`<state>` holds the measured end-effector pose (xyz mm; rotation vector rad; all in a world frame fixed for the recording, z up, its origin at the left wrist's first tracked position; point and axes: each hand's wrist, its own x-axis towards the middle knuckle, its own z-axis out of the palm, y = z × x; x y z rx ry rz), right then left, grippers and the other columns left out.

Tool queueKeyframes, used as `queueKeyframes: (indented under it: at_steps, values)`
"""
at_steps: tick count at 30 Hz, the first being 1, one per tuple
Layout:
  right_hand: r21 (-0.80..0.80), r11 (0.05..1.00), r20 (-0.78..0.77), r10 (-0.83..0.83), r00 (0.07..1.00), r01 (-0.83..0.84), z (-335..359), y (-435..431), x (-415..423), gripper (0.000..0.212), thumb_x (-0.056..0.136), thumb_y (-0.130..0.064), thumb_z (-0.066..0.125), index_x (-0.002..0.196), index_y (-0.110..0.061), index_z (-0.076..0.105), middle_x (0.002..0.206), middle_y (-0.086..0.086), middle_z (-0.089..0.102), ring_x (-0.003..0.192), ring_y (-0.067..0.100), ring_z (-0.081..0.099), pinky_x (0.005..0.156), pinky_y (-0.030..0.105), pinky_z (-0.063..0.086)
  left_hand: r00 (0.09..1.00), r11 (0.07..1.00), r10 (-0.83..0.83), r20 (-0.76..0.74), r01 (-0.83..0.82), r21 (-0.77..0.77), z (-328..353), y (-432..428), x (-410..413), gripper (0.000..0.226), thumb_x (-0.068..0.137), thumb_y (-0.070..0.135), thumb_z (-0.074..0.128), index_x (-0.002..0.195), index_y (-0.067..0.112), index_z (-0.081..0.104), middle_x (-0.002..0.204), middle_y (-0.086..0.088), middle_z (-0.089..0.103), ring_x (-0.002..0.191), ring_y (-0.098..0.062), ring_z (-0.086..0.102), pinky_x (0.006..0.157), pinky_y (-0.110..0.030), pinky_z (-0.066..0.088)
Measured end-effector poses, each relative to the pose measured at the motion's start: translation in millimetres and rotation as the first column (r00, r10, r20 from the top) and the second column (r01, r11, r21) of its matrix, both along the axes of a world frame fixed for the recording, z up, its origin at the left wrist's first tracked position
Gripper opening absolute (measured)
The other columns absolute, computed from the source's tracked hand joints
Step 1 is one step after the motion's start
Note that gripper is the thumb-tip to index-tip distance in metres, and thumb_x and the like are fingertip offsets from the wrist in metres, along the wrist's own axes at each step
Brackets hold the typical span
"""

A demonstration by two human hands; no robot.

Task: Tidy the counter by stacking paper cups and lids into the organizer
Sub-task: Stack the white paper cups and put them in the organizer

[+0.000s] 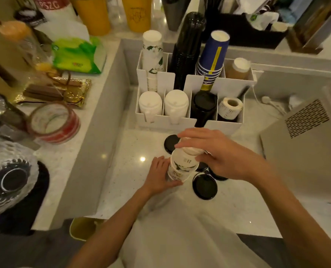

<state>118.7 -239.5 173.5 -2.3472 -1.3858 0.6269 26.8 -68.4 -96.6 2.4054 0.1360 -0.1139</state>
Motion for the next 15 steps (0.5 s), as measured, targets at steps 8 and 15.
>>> queueKeyframes:
  at_steps: [8, 15]
  values:
    - [-0.084, 0.996, -0.146, 0.01, 0.989, -0.023, -61.2, 5.9, 5.5, 0.063, 0.087, 0.007, 0.06, 0.133, -0.036, 0.055, 0.152, -0.016, 0.039, 0.142, 0.003, 0.025, 0.117, 0.033, 0.031, 0.999, 0.999, 0.024, -0.034, -0.025, -0.038, -3.1, 1.0, -1.9, 0.099, 0.063, 0.072, 0.07, 0.143, 0.025, 0.035, 0.144, 0.0, 0.046, 0.138, -0.023, 0.03, 0.116, -0.047, 0.029]
    - [0.028, 0.982, -0.16, -0.181, 0.971, 0.187, -96.8, 0.8, -11.0, 0.066, 0.086, -0.038, 0.069, 0.14, -0.049, 0.033, 0.156, -0.021, 0.018, 0.139, 0.0, 0.012, 0.112, 0.031, 0.021, 0.999, 0.997, 0.029, -0.027, -0.031, -0.064, -3.5, 2.0, -3.2, 0.096, 0.063, 0.07, 0.073, 0.14, 0.024, 0.039, 0.141, 0.001, 0.048, 0.136, -0.023, 0.031, 0.115, -0.045, 0.03]
